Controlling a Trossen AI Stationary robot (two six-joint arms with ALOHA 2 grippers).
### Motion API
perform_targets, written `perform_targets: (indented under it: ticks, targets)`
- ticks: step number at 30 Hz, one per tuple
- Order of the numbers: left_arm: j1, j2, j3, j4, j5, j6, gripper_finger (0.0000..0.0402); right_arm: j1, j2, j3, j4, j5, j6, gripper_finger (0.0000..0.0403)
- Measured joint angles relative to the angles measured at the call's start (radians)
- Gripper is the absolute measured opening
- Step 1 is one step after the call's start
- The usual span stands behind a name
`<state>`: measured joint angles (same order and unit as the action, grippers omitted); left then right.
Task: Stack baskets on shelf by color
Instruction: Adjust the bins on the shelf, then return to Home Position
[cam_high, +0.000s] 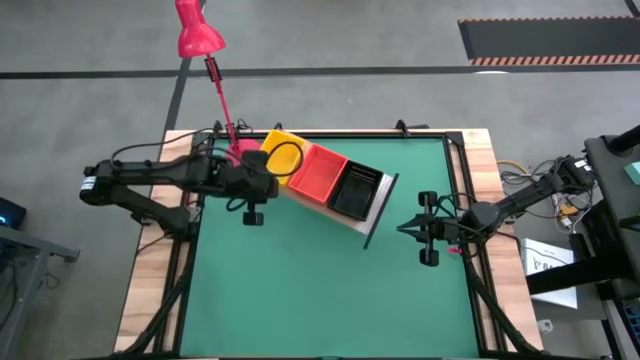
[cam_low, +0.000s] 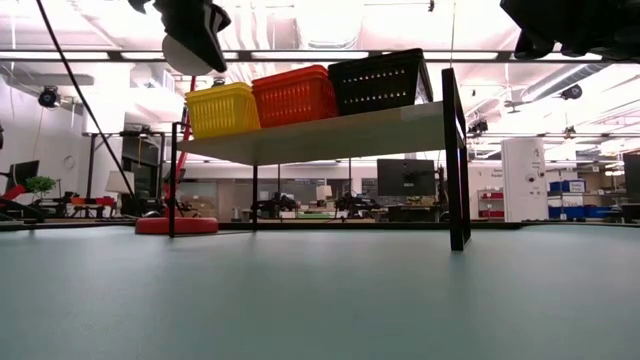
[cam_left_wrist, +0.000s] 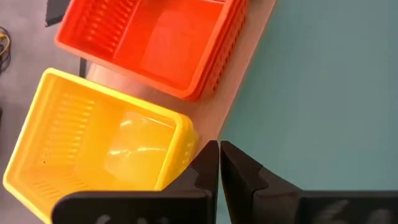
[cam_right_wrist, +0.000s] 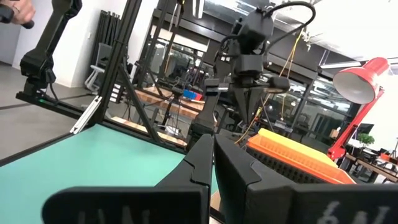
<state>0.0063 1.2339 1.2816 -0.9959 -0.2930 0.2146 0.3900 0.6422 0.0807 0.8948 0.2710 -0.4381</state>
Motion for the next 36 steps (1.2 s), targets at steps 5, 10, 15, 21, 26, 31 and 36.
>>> perform_targets:
  ticks: [5,10,15,21,26,31,36]
  targets:
    - [0.001,0.001,-0.034,-0.001,-0.001,0.000,0.0000,0.000,0.000,0.000,0.000,0.000,0.000,0.0009]
    - [0.001,0.001,-0.061,-0.002,-0.053,0.000,0.0000,0.000,0.000,0.000,0.000,0.000,0.000,0.0009]
    - [0.000,-0.017,-0.058,0.016,-0.007,0.001,0.0000,0.000,0.000,0.000,-0.001,0.000,0.000,0.0009]
    - [-0.002,-0.152,-0.182,0.277,0.313,0.002,0.0000,0.000,0.000,0.000,-0.007,0.000,-0.002,0.0009]
    - [-0.006,-0.315,-0.374,0.501,0.346,0.005,0.0000,0.000,0.000,0.000,-0.007,0.000,-0.001,0.0009]
    - [-0.006,-0.450,-0.545,0.652,0.345,0.009,0.0000,-0.002,0.000,0.000,-0.008,0.017,-0.010,0.0009]
    - [-0.006,-0.548,-0.661,0.750,0.344,0.052,0.0000,-0.020,-0.001,0.000,0.003,0.050,-0.029,0.0009]
